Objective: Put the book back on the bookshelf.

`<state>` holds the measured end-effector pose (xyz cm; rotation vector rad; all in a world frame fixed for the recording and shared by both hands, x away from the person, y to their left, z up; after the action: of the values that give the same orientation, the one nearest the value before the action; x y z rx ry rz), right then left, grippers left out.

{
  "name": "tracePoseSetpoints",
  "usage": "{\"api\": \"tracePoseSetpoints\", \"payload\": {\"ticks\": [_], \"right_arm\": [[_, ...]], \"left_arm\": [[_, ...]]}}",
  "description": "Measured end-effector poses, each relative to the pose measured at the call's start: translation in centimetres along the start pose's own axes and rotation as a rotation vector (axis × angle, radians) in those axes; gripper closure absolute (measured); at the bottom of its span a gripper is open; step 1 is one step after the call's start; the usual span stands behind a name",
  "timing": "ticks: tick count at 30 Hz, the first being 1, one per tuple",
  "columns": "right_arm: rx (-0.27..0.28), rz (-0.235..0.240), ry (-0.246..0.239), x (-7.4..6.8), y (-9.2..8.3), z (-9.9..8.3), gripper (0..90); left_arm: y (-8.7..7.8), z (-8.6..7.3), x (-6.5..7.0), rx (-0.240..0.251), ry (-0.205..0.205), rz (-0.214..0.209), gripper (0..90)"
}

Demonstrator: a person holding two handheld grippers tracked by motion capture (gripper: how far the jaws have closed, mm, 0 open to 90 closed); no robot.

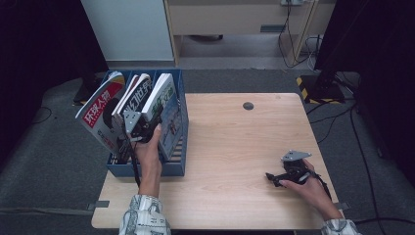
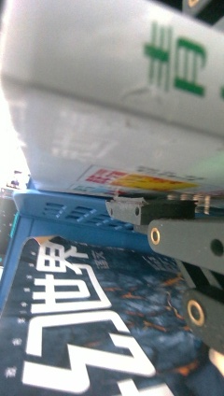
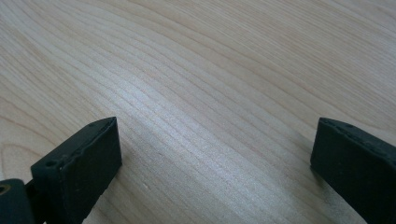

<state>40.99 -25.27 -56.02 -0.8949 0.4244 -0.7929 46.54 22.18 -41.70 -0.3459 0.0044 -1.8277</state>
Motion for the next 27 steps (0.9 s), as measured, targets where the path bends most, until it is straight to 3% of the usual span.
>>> {"api": "tracePoseSetpoints", "payload": {"ticks": [12, 18, 26, 27], "right_arm": [[0.000, 0.000, 0.000, 0.0, 0.0, 0.0, 2.2], [0.000, 0.000, 0.000, 0.0, 0.0, 0.0, 2.1], [-0.001, 0.000, 0.003, 0.0, 0.0, 0.0, 2.1], [-0.001, 0.000, 0.003, 0.0, 0.0, 0.0, 2.1]], "left_arm": [[-0.6, -0.3, 0.3, -0.045, 0.000, 0.019, 62.2], [-1.0, -0.6, 0.4, -0.088, 0.008, 0.011, 56.2], [-1.9, -1.2, 0.0, -0.123, -0.016, 0.010, 47.2], [-2.2, -1.2, -0.1, -0.129, 0.005, 0.020, 46.6]]}}
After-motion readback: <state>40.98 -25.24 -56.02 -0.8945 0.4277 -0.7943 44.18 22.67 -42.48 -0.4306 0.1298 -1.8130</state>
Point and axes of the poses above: each handheld gripper's, and its own axes: y roughly forward along the jaws, z roughly out of its top, x roughly to its right, the point moved 3 cm from there along y, roughly forward along the jaws, and after that the axes turned 10 degrees about -x, right-handed, at the moved point
